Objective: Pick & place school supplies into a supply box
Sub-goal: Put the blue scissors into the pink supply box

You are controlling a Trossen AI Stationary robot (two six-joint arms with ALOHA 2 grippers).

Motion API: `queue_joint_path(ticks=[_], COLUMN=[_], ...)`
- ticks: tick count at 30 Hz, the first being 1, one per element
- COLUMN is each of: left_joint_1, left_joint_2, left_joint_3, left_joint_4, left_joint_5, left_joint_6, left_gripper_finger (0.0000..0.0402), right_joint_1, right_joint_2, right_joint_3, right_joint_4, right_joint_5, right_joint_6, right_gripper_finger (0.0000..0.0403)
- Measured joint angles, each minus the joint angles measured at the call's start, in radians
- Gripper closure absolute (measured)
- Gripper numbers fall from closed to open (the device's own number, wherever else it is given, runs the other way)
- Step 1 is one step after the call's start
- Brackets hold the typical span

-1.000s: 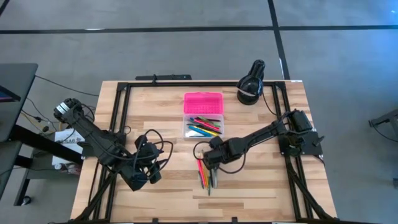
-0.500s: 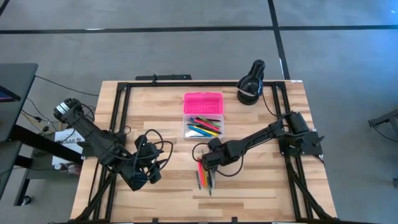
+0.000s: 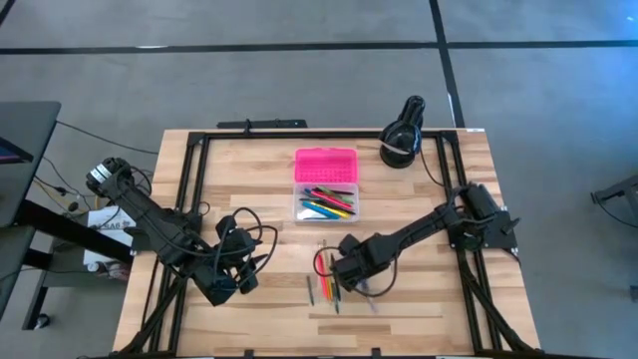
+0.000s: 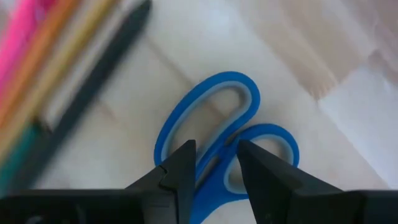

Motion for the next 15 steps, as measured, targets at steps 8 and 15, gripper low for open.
queue_joint_path(ticks=[8, 15], left_joint_1=[0.0, 0.0], left_joint_2=[0.0, 0.0], left_joint_3=[0.0, 0.0], left_joint_4=[0.0, 0.001], left_joint_5=[-0.024, -0.024], left_joint_6=[0.001, 0.009], left_gripper_finger=[0.0237, 0.0237], right_joint_1=[0.041, 0.02], right_joint_2=[0.006, 0.006], right_joint_3=[0.06, 0.069], right_joint_4=[-0.136, -0.147], right_joint_5=[-0.021, -0.107], right_joint_6=[-0.104, -0.045], right_gripper_finger=[0.0285, 0.028])
